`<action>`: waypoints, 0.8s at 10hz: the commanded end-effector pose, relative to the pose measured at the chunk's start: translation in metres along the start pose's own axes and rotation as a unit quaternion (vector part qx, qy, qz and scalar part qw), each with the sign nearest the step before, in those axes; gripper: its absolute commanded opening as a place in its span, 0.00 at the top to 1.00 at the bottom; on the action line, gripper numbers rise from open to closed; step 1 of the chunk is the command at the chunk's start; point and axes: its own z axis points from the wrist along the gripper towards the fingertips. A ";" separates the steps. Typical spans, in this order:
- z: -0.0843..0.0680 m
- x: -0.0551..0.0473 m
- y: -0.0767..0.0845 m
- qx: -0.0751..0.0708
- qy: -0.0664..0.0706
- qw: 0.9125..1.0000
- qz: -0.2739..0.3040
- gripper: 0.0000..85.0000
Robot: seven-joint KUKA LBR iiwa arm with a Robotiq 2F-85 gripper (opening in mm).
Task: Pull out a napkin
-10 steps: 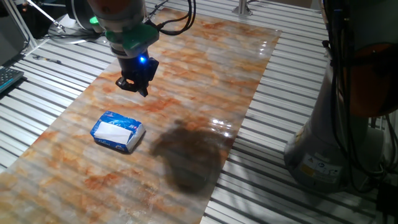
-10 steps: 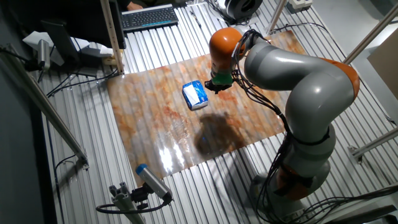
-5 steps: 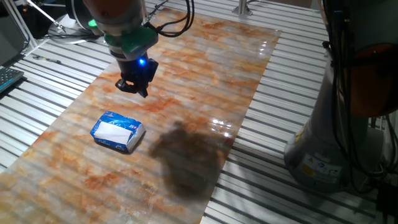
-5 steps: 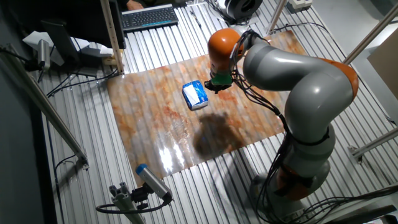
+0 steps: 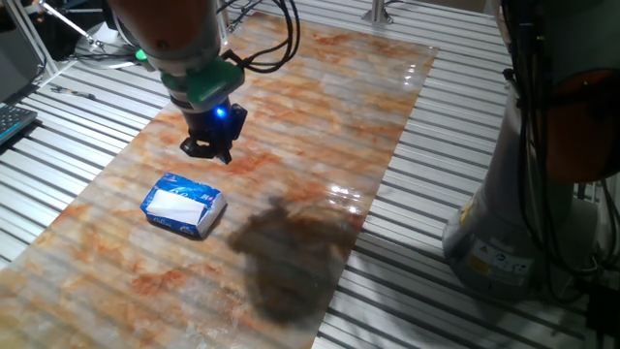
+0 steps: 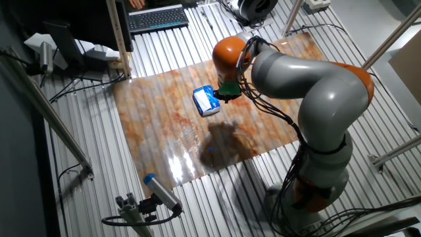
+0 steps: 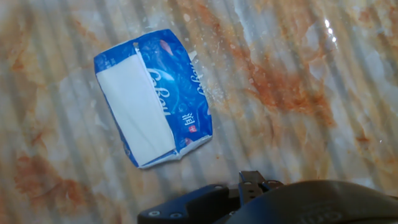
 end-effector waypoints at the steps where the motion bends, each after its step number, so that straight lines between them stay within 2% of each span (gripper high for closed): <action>1: -0.001 -0.001 0.000 -0.003 0.000 1.000 -0.004 1.00; 5: -0.003 0.001 -0.001 -0.013 0.010 1.000 -0.008 1.00; 8: -0.003 0.001 -0.001 -0.011 0.017 1.000 -0.005 1.00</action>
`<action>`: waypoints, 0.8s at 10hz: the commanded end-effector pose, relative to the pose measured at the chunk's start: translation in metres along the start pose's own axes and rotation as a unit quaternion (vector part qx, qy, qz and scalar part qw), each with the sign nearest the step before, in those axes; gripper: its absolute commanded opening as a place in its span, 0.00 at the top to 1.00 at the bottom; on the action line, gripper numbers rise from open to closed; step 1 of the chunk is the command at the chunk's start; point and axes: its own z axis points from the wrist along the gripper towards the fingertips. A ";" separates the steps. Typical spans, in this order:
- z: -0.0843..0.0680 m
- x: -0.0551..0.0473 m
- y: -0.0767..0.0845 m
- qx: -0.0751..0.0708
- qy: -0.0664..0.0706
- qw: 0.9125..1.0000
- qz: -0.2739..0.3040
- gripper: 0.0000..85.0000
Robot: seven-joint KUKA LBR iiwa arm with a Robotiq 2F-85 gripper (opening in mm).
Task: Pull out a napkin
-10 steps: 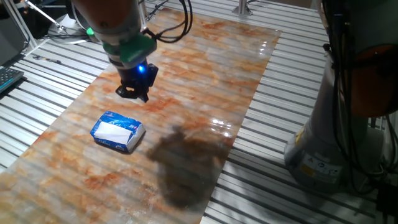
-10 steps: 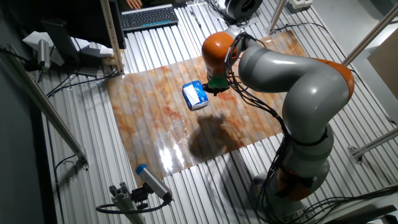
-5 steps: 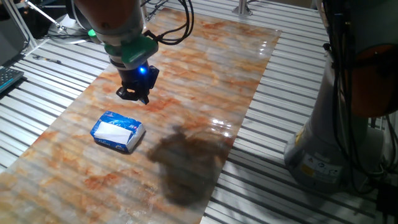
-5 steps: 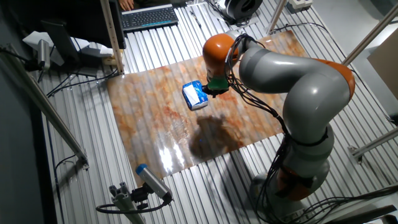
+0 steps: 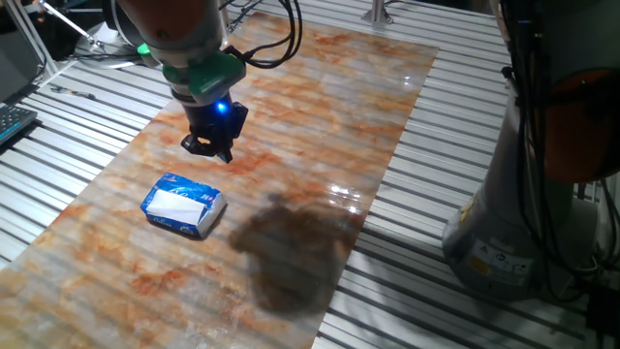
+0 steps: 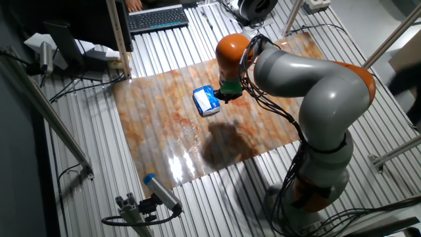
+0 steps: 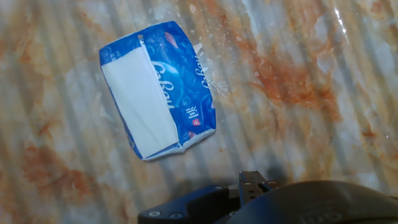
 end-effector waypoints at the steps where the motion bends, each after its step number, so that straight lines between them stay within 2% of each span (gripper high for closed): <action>1: 0.000 0.000 0.000 0.001 0.001 1.000 0.001 1.00; 3: 0.000 0.000 0.000 -0.001 0.006 1.000 0.002 1.00; 5: 0.000 0.000 0.000 0.024 0.009 1.000 -0.008 1.00; 7: 0.000 0.000 0.000 0.028 0.013 0.999 -0.025 1.00; 8: 0.000 0.000 0.000 0.027 0.010 0.999 -0.034 1.00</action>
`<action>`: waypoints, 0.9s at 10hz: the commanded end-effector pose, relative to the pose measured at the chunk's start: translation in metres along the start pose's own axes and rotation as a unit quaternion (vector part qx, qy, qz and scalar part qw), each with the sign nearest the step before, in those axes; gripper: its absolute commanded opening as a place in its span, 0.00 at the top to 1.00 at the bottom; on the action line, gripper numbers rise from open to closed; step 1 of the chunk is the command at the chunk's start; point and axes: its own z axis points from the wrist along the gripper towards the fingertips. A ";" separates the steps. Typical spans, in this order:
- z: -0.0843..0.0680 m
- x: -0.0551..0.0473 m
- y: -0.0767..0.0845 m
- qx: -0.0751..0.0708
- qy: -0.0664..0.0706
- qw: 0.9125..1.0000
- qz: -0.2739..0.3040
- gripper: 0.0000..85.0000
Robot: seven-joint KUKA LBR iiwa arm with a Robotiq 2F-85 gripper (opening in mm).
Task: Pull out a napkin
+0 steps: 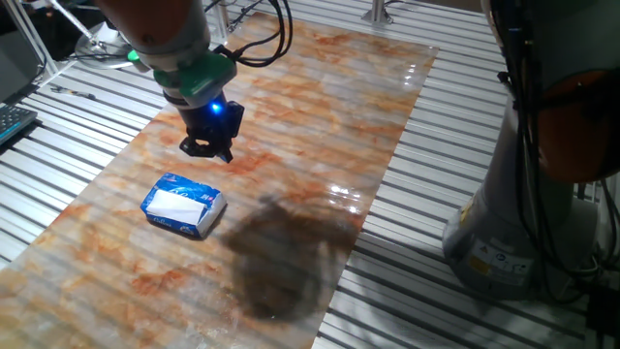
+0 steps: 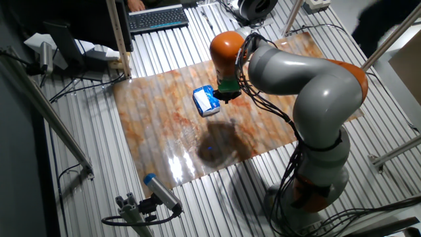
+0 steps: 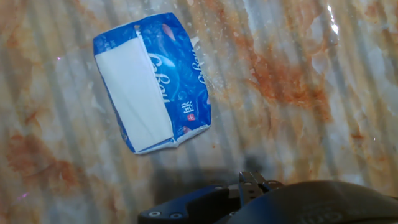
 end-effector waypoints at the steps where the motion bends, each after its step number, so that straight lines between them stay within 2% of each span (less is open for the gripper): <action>1: 0.000 0.000 0.000 -0.007 -0.001 1.000 -0.011 1.00; 3: 0.000 0.000 0.000 -0.013 -0.014 0.999 -0.037 1.00; 4: 0.000 0.000 0.000 -0.010 0.002 1.000 -0.025 1.00; 5: 0.000 0.000 0.000 0.001 0.008 1.000 -0.020 1.00; 6: 0.000 0.000 0.000 -0.006 0.011 1.000 -0.018 1.00; 7: 0.000 0.000 0.000 -0.002 0.009 1.000 -0.012 1.00; 9: 0.000 0.000 0.000 -0.002 0.015 1.000 -0.005 1.00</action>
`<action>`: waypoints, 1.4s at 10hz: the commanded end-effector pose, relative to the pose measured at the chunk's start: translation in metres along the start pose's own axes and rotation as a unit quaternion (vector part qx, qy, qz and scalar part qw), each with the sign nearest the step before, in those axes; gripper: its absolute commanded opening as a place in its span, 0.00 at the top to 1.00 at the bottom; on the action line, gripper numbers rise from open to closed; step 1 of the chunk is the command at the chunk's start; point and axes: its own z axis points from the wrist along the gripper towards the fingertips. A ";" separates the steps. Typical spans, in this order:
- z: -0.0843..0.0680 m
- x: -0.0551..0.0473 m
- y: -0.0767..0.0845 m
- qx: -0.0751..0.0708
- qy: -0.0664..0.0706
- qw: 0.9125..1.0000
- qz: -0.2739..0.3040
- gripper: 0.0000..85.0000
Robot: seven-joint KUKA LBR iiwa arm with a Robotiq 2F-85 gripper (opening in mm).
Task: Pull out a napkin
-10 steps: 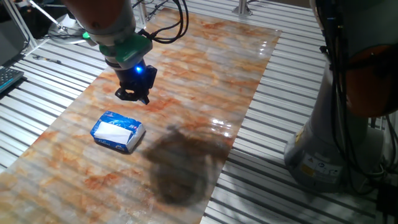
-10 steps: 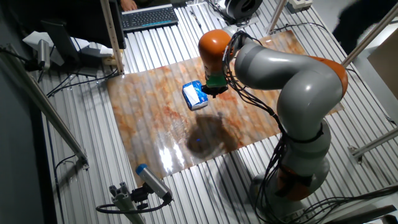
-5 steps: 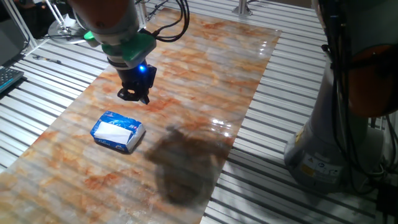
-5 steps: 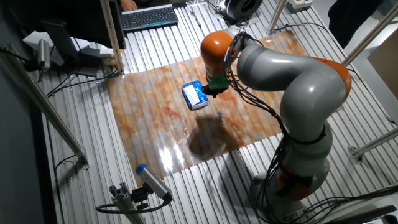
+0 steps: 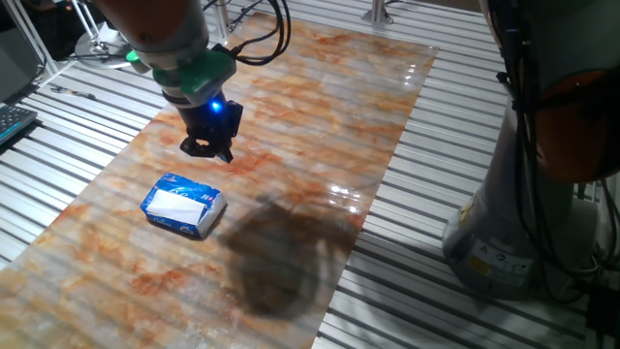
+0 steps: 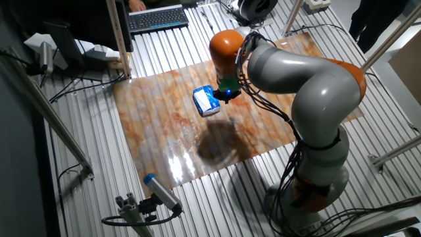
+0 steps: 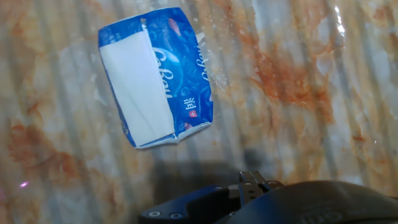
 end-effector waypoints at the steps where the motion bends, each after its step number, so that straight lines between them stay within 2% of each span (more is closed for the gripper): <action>1: 0.000 0.000 0.000 0.001 0.001 1.000 0.003 1.00; 2: 0.000 0.000 0.000 -0.006 0.002 1.000 0.003 1.00; 7: 0.000 0.000 0.000 -0.012 -0.001 1.000 0.007 1.00; 10: 0.000 0.000 0.001 -0.025 -0.001 1.000 0.011 1.00; 14: 0.004 0.002 0.007 -0.031 -0.002 0.999 0.016 1.00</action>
